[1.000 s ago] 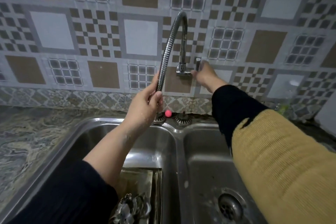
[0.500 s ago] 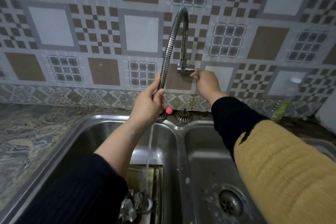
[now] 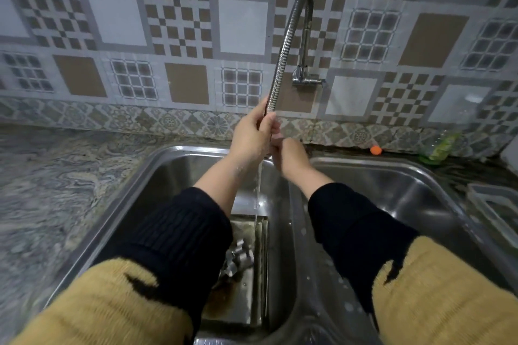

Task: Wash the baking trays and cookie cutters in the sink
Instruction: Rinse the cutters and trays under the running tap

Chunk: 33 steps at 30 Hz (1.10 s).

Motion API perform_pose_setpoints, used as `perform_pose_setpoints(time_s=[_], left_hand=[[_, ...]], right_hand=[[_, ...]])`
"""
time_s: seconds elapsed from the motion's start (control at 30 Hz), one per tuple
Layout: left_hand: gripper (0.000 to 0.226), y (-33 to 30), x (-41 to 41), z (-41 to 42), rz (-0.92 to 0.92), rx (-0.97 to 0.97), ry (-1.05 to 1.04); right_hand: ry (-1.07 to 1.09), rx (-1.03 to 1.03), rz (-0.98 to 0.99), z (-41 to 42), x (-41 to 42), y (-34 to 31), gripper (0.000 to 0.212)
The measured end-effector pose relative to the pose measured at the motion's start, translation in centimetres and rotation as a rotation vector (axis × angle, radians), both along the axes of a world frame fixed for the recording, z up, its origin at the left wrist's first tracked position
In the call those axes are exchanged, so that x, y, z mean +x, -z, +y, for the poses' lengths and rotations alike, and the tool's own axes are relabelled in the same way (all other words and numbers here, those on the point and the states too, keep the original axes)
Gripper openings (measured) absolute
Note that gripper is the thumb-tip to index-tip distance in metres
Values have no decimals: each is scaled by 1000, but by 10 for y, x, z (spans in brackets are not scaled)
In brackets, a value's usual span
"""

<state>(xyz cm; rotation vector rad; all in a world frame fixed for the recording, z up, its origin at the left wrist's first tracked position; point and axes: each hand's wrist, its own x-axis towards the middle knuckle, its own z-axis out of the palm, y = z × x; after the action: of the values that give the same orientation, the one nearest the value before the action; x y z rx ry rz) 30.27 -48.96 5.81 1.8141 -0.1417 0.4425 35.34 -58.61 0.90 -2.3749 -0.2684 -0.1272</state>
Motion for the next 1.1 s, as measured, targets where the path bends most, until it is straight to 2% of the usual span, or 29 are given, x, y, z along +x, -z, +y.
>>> perform_pose_setpoints(time_s=[0.07,0.13,0.17,0.27,0.37,0.43,0.53,0.6,0.7,0.8,0.9,0.97,1.03,1.1], left_hand=[[30,18,-10,5,66,11,-11],[31,46,-24,14,145,78,-43],[33,63,-31,20,201,118,-58],[36,125,-57,39,485,259,-108],[46,176,-77,54,822,601,-44],[57,188,-90,54,1004,706,45],[58,198,-100,54,997,742,58],[55,201,-99,56,975,746,25],[53,201,-97,59,989,745,20],[52,200,-99,58,980,668,-37],[42,191,-95,52,745,587,-187],[39,180,-89,46,582,356,-199],[36,163,-84,36,586,19,-101],[36,153,-80,28,619,-208,-41]], right_hand=[[-25,-16,64,12,-20,19,39],[38,-69,81,22,-36,43,27],[66,-31,143,25,-45,56,25],[-8,30,360,33,-63,88,21],[-126,-105,366,31,-76,116,29],[-191,-205,438,29,-83,135,30],[-219,-352,473,30,-93,155,22],[-181,-369,435,33,-95,162,27],[-138,-383,416,35,-94,155,23],[-93,-264,458,32,-88,138,38],[-65,-47,423,25,-86,112,49],[-69,125,434,19,-86,97,50],[-76,305,477,15,-87,87,47],[-58,408,464,13,-88,85,45]])
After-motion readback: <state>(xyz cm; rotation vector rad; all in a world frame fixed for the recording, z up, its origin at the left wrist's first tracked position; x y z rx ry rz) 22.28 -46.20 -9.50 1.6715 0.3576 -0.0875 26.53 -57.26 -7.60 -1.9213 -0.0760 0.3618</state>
